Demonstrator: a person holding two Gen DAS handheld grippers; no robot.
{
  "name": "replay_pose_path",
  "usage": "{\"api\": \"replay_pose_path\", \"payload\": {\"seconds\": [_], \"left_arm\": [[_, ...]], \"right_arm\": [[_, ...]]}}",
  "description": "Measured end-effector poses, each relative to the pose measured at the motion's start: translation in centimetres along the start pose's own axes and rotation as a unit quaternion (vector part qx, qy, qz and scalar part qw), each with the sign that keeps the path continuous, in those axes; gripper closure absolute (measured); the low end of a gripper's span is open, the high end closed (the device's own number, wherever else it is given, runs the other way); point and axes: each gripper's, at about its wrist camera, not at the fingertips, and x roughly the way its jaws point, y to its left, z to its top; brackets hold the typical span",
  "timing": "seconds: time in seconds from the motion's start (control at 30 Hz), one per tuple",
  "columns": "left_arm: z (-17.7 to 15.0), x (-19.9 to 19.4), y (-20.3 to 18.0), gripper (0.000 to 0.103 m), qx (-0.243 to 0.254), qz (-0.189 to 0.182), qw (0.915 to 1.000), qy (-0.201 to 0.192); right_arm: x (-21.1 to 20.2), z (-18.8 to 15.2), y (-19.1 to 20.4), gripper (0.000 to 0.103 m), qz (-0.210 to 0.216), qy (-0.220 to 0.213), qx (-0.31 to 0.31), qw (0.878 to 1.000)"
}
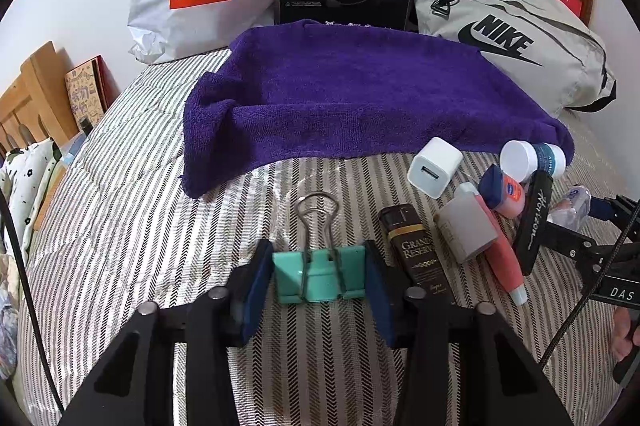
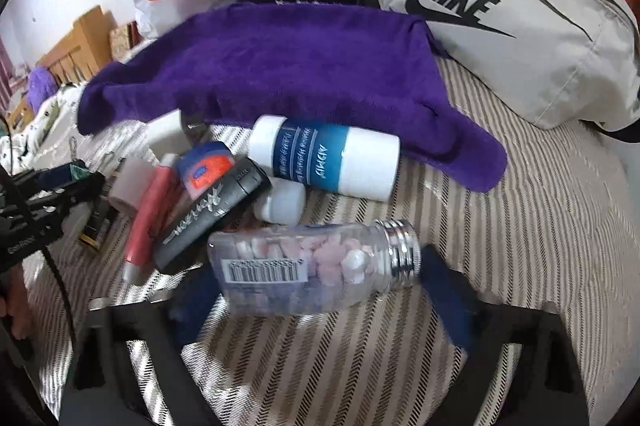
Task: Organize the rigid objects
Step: 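Grasp the teal binder clip with the left gripper while the right gripper grasps the clear pill bottle, then carry the binder clip with the left gripper while the right gripper carries the pill bottle onto the purple towel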
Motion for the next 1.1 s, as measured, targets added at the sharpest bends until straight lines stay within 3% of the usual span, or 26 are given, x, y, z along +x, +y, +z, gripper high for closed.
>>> {"api": "replay_pose_path", "payload": {"seconds": [0.53,0.83,1.1], "left_arm": [[0.4,-2.6,1.7,0.063,-0.021,-0.029,0.9993,-0.006],[2.5,-4.8,1.3,0.063,-0.014,-0.035,0.9990,-0.022],[5.8,-6.2,1.3,0.063,-0.013,-0.036,0.9984,-0.042]], "right_arm": [[-2.8,-0.8,-1.8,0.021,-0.006,0.019,0.026,0.999],[-4.3,-0.4,-2.4,0.021,0.010,0.010,0.040,0.999],[-5.8,2.2,-2.8,0.021,0.015,-0.007,0.038,0.999]]}}
